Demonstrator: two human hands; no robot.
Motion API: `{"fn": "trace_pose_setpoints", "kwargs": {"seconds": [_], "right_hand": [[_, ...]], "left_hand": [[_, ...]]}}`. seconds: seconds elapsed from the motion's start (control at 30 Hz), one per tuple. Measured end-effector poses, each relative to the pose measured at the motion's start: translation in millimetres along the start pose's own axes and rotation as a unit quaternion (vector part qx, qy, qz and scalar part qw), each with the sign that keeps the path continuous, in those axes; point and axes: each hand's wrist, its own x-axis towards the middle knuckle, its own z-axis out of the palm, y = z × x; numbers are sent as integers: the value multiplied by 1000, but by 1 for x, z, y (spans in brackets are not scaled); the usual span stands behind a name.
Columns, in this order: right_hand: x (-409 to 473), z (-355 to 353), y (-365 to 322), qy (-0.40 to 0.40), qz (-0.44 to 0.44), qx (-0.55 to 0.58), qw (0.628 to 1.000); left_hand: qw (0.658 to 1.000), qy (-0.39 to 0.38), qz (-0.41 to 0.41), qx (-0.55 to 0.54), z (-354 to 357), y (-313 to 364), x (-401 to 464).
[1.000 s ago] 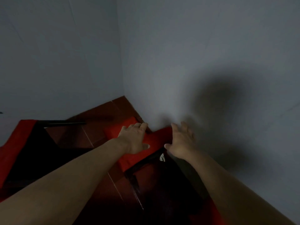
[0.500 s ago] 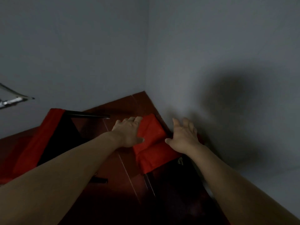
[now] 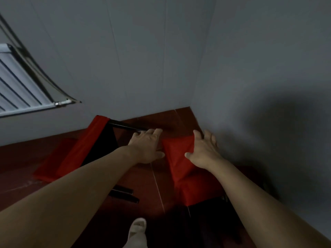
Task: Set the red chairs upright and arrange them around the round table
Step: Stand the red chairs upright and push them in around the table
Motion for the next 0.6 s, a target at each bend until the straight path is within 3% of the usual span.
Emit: {"fn": "trace_pose_setpoints", "kwargs": {"seconds": [0.33, 0.6], "right_hand": [[88, -18, -50, 15, 67, 8, 998], [131, -35, -21, 22, 119, 20, 992]], "left_hand": [[997, -20, 71, 11, -36, -65, 112], [989, -35, 136, 48, -51, -42, 188]]}}
